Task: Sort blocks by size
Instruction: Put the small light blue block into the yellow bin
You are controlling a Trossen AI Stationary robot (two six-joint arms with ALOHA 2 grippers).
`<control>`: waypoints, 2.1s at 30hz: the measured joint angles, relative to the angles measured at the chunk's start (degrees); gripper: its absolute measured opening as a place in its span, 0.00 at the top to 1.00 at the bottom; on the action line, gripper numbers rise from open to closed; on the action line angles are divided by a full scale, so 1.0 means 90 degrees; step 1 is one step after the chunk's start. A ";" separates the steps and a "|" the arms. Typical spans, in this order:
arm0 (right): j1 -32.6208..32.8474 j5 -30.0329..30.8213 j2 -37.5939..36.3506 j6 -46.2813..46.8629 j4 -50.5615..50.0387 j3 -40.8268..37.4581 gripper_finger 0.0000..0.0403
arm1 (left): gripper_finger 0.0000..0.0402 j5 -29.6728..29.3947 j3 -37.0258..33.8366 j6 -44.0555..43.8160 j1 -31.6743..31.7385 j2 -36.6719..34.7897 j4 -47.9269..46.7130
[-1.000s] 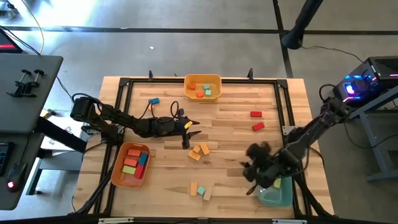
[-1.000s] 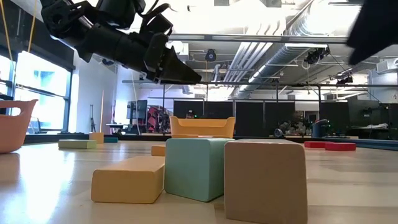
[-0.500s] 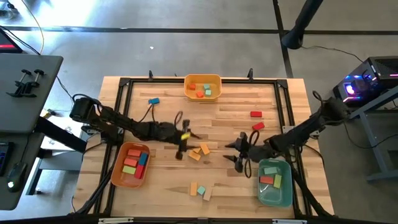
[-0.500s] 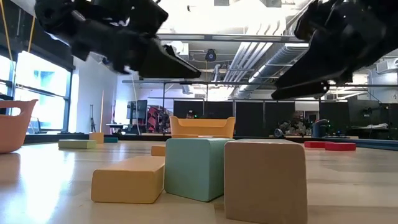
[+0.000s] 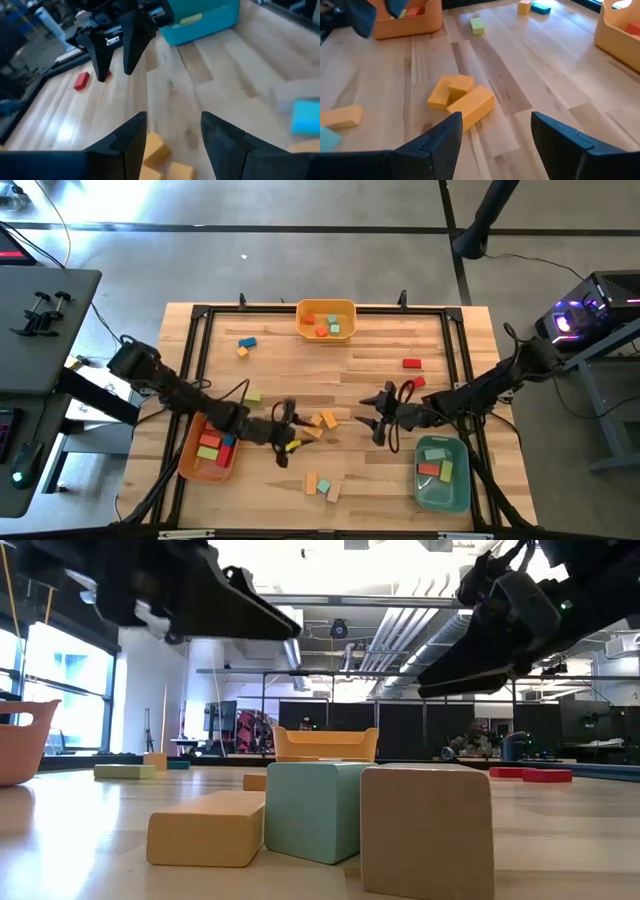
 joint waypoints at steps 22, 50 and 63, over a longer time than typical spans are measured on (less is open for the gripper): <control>0.0770 -0.0693 0.0010 0.0363 -0.0763 0.0000 0.43 | 0.56 -0.1147 0.2575 -0.2887 -0.1528 0.2348 -0.1219; 0.1367 -0.0656 0.0012 0.0358 -0.1017 0.0000 0.43 | 0.34 0.1502 0.3295 -0.3929 -0.0751 0.2795 -0.2960; 0.1367 -0.0646 0.0029 0.0436 -0.1012 0.0000 0.43 | 0.34 0.1653 0.3295 -0.3486 -0.0647 0.3097 -0.2774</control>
